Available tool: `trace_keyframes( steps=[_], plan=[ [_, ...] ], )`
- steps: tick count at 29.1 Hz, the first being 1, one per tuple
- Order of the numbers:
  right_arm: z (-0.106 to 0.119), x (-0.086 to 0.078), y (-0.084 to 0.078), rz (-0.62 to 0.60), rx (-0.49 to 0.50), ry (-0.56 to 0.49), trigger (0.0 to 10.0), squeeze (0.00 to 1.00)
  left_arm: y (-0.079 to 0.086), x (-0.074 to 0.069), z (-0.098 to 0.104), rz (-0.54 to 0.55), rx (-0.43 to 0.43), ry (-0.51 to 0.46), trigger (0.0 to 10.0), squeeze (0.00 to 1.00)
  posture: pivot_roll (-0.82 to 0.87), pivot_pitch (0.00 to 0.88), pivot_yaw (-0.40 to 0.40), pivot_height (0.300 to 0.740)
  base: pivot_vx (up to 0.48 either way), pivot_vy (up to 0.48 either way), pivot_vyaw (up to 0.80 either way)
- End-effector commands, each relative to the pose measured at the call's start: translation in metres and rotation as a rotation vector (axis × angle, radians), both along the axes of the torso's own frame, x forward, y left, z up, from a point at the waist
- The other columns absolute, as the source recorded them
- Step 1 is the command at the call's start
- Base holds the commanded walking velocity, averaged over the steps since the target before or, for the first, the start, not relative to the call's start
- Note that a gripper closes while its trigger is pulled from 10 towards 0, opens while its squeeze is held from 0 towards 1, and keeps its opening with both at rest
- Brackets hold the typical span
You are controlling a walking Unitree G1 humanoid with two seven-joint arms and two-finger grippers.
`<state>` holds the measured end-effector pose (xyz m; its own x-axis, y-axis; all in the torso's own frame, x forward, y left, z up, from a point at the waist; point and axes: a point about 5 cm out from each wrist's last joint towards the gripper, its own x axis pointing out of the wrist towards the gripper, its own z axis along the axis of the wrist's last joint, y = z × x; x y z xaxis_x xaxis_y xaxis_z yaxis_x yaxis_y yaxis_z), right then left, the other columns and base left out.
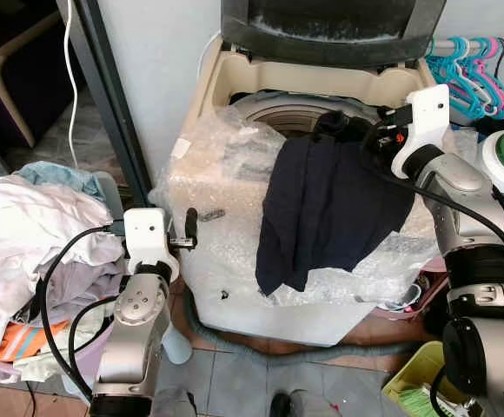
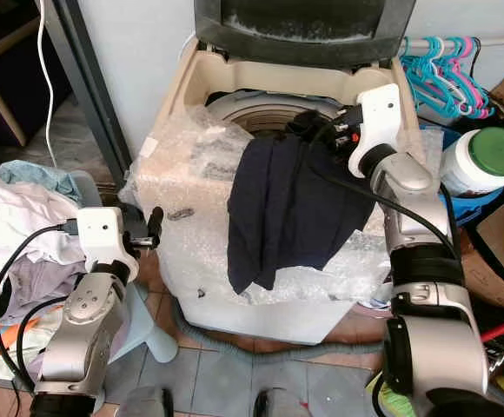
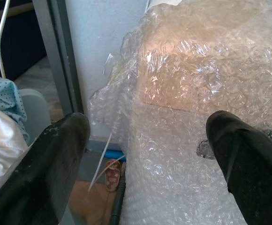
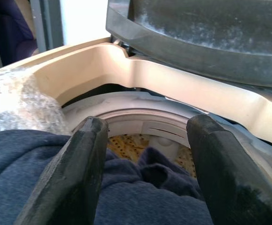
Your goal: Clothes washing
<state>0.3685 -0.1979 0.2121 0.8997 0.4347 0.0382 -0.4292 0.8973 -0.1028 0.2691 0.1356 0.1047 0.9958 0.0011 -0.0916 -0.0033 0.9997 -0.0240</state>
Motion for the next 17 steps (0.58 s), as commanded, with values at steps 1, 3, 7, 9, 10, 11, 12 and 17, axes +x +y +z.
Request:
trace_keyframes(
  steps=[1,3,7,9,10,11,12,17],
  plan=[
    [0.011,-0.008,0.013,0.128,-0.02,-0.033,10.0,1.0,0.001,0.002,0.002,0.001,0.01,0.0,10.0,0.0,0.04,0.062,-0.035,0.74,0.0,0.0,0.0],
    [0.013,-0.016,0.024,0.231,-0.08,-0.033,10.0,1.0,0.003,0.002,0.001,0.005,0.013,0.001,10.0,0.0,0.04,0.063,-0.034,0.74,0.0,0.0,0.0],
    [0.006,-0.033,0.043,0.4,-0.147,-0.003,10.0,1.0,0.004,0.0,-0.001,0.006,0.017,0.007,10.0,0.0,0.03,0.064,-0.036,0.74,0.0,0.0,0.0],
    [-0.002,-0.034,0.044,0.398,-0.186,0.019,10.0,1.0,0.003,0.001,-0.001,0.005,0.015,0.007,10.0,0.0,0.03,0.064,-0.036,0.74,0.0,0.0,0.0],
    [-0.011,-0.033,0.042,0.37,-0.238,0.043,10.0,1.0,0.001,0.001,-0.001,0.003,0.013,0.007,10.0,0.0,0.03,0.064,-0.036,0.74,0.0,0.0,0.0],
    [-0.02,-0.032,0.04,0.339,-0.291,0.058,10.0,1.0,-0.001,0.001,0.0,0.001,0.01,0.006,10.0,0.0,0.03,0.064,-0.036,0.74,0.0,0.0,0.0],
    [-0.026,-0.032,0.039,0.316,-0.329,0.07,10.0,1.0,-0.002,0.001,0.0,-0.001,0.007,0.005,10.0,0.0,0.03,0.064,-0.035,0.74,0.0,0.0,0.0],
    [-0.047,-0.027,0.029,0.152,-0.612,0.084,10.0,0.19,0.0,0.0,-0.001,-0.013,0.017,0.011,10.0,0.0,0.03,0.063,-0.035,0.74,0.0,0.0,0.0]
  ],
)
